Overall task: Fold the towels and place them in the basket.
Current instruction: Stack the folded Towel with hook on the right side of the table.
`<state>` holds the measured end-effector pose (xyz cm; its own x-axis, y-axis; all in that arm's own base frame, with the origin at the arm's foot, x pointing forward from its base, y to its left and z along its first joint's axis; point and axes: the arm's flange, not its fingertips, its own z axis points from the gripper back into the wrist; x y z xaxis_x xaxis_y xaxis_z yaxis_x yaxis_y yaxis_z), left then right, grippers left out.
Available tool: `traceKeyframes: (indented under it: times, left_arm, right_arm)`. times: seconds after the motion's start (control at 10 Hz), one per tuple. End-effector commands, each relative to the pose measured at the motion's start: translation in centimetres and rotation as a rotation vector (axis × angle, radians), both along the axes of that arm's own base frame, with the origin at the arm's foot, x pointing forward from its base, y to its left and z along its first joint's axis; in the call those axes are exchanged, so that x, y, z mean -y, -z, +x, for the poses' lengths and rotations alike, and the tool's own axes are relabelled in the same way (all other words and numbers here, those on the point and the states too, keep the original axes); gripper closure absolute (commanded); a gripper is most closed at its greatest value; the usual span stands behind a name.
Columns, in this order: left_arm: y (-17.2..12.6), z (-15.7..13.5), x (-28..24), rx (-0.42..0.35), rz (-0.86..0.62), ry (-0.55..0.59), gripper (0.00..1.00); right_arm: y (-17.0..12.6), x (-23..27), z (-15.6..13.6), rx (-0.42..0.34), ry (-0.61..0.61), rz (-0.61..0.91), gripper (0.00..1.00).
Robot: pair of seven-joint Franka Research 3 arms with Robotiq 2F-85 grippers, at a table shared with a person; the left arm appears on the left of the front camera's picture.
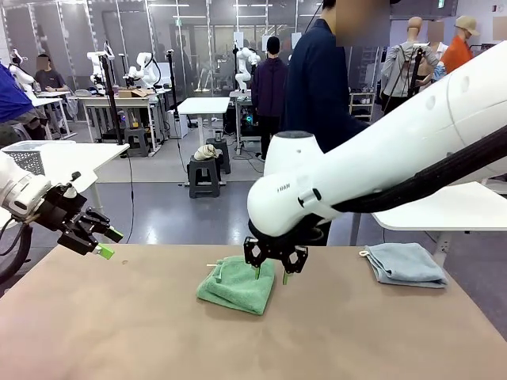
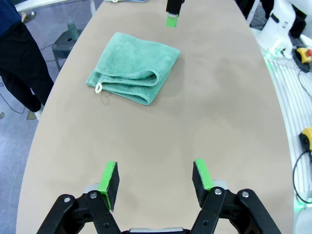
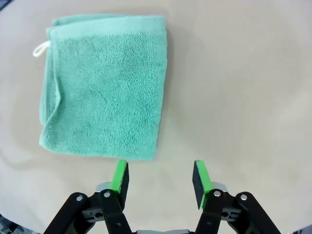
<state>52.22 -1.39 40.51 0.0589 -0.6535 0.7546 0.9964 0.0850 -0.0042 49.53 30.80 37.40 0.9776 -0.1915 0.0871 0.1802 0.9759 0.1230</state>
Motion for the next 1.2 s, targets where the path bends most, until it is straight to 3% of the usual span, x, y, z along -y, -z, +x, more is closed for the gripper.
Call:
traceKeyframes:
  times: [0.0,0.3,0.7,1.1]
  left_arm:
    - [-0.1,0.0,0.1,0.004,0.006,-0.004,0.23]
    - [-0.1,0.0,0.1,0.004,0.006,-0.004,0.23]
    - [-0.1,0.0,0.1,0.004,0.006,-0.004,0.23]
    - [-0.1,0.0,0.1,0.004,0.006,-0.004,0.23]
  right_arm:
    - [2.7,0.1,0.0,0.066,0.024,0.070,0.33]
    - [5.2,1.0,1.1,0.105,0.105,0.138,0.33]
    - [6.2,1.8,1.3,0.133,0.171,0.166,0.33]
    - [7.0,2.0,1.5,0.176,0.159,0.194,0.33]
